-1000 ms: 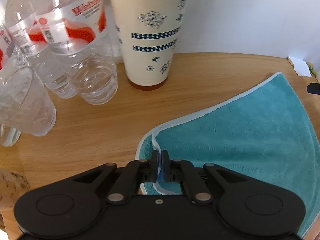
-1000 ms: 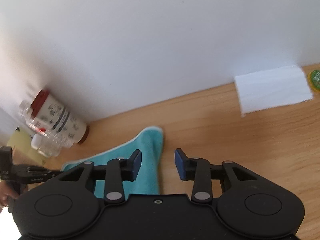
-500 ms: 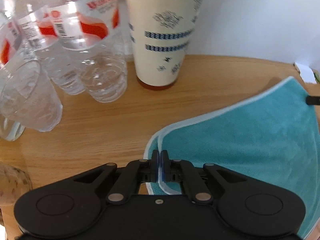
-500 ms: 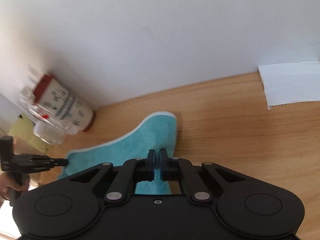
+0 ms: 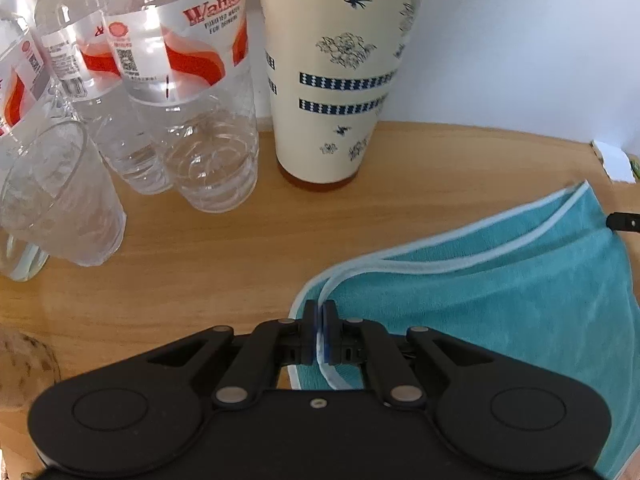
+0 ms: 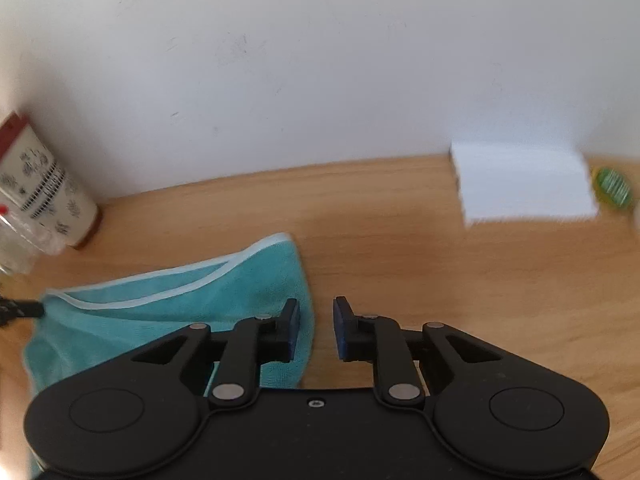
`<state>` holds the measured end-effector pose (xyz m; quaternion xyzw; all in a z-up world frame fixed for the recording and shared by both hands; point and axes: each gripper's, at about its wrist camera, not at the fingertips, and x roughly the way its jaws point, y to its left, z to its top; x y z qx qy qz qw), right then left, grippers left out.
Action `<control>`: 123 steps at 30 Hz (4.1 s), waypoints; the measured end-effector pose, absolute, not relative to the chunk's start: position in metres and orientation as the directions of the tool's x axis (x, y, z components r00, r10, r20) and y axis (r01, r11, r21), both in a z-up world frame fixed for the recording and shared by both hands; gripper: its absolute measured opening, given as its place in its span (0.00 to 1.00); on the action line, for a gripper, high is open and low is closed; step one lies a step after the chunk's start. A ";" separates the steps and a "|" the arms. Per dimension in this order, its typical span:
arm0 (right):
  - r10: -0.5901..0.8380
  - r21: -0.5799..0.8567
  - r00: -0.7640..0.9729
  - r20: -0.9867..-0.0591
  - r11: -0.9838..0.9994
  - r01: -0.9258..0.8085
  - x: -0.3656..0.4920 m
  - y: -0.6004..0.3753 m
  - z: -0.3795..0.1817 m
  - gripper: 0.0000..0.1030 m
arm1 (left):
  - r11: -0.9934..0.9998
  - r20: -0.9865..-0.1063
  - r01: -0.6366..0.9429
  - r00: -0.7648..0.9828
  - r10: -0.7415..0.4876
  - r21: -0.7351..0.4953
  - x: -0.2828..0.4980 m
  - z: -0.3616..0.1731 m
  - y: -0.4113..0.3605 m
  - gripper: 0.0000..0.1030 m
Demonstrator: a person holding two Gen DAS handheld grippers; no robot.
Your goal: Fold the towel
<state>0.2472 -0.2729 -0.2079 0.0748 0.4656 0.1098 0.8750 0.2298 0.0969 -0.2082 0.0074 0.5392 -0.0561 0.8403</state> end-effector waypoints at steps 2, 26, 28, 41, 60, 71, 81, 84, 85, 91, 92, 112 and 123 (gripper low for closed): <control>0.276 0.233 0.544 -0.793 0.961 -0.148 0.244 -0.280 -0.199 0.23 | 0.994 -0.907 0.100 0.414 -0.084 -0.046 0.230 -0.207 0.097 0.02; 0.302 0.232 0.542 -0.784 0.953 -0.195 0.304 -0.258 -0.216 0.19 | 0.996 -0.892 0.088 0.446 -0.065 -0.028 0.215 -0.201 0.103 0.02; 0.247 0.172 0.545 -0.801 0.968 -0.185 0.307 -0.253 -0.221 0.23 | 0.996 -0.903 0.085 0.426 -0.049 -0.014 0.218 -0.209 0.105 0.02; 0.282 0.159 0.483 -0.829 0.947 -0.280 0.213 -0.255 -0.179 0.25 | 0.996 -0.917 0.093 0.397 -0.030 0.008 0.220 -0.196 0.106 0.02; 0.183 0.067 0.502 -0.845 0.968 -0.240 0.150 -0.228 -0.190 0.37 | 0.998 -0.923 0.061 0.384 -0.028 -0.005 0.186 -0.181 0.125 0.31; 0.127 -0.017 0.485 -0.865 0.960 -0.280 0.120 -0.214 -0.222 0.35 | 0.985 -0.916 0.036 0.361 -0.173 -0.172 0.149 -0.200 0.120 0.25; -0.032 -0.141 0.517 -0.855 0.975 -0.172 0.112 -0.243 -0.226 0.41 | 0.978 -0.906 0.111 0.371 -0.204 -0.175 0.176 -0.207 0.084 0.19; -0.039 -0.131 0.517 -0.855 0.981 -0.143 0.117 -0.274 -0.229 0.42 | 0.976 -0.909 0.144 0.363 -0.207 -0.165 0.180 -0.208 0.066 0.19; -0.032 -0.120 0.514 -0.857 0.983 -0.139 0.119 -0.281 -0.229 0.43 | 0.976 -0.910 0.150 0.361 -0.204 -0.160 0.181 -0.208 0.060 0.20; -0.006 -0.085 0.500 -0.866 0.987 -0.135 0.130 -0.291 -0.223 0.38 | 0.979 -0.921 0.154 0.347 -0.178 -0.131 0.183 -0.211 0.053 0.20; -0.009 -0.079 0.510 -0.860 0.990 -0.116 0.125 -0.290 -0.218 0.38 | 0.979 -0.921 0.148 0.346 -0.181 -0.138 0.181 -0.211 0.057 0.20; -0.010 0.044 0.600 -0.800 0.996 0.076 -0.068 -0.003 -0.207 0.41 | 0.885 -0.915 0.406 0.220 -0.339 -0.230 0.234 -0.203 0.115 0.50; -0.098 -0.103 0.576 -0.811 0.994 0.025 -0.056 0.042 -0.232 0.26 | 0.852 -0.906 0.468 0.211 -0.368 -0.237 0.238 -0.201 0.103 0.52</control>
